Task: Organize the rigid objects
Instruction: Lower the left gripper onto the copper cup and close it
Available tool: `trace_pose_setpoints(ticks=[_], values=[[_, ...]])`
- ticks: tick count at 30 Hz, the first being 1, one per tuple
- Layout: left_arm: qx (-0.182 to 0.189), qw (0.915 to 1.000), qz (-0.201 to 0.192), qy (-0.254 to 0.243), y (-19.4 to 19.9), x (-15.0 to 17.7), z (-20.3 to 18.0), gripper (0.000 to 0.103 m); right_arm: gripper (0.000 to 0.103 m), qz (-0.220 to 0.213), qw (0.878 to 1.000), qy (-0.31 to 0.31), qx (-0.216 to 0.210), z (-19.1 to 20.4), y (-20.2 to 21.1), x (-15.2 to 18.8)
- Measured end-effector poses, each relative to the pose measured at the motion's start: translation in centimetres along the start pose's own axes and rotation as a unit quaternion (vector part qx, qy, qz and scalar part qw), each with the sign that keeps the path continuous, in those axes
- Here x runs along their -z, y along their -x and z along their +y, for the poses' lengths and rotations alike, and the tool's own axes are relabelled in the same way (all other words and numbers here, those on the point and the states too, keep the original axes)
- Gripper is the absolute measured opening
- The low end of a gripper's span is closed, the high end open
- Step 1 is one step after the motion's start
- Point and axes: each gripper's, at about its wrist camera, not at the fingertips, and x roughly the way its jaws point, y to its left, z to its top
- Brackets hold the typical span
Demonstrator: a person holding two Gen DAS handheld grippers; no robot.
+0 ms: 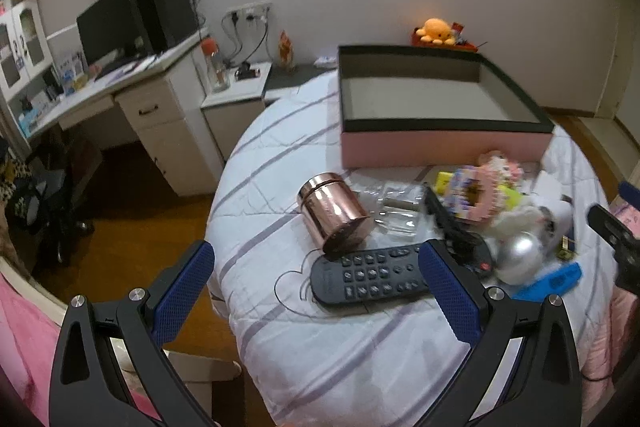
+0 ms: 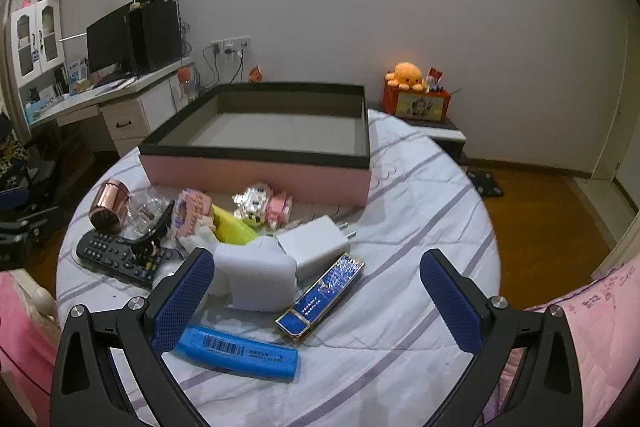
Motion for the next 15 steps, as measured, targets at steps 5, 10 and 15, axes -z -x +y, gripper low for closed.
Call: trace_pose_setpoints(ticks=[5, 10, 15], values=[[-0.018, 0.9993, 0.028, 0.014, -3.4, -0.6, 0.2, 0.103, 0.103, 0.008, 1.0, -0.003, -0.013, -0.2, -1.2, 0.1], [-0.021, 0.999, 0.038, 0.009, -5.2, -1.1, -0.1, 0.103, 0.103, 0.014, 1.0, -0.002, -0.02, -0.2, -2.6, -0.1], [-0.013, 0.9989, 0.045, 0.007, -6.6, -1.6, 0.1, 0.103, 0.103, 0.024, 0.999, 0.003, -0.034, 0.1, -3.8, -0.4]])
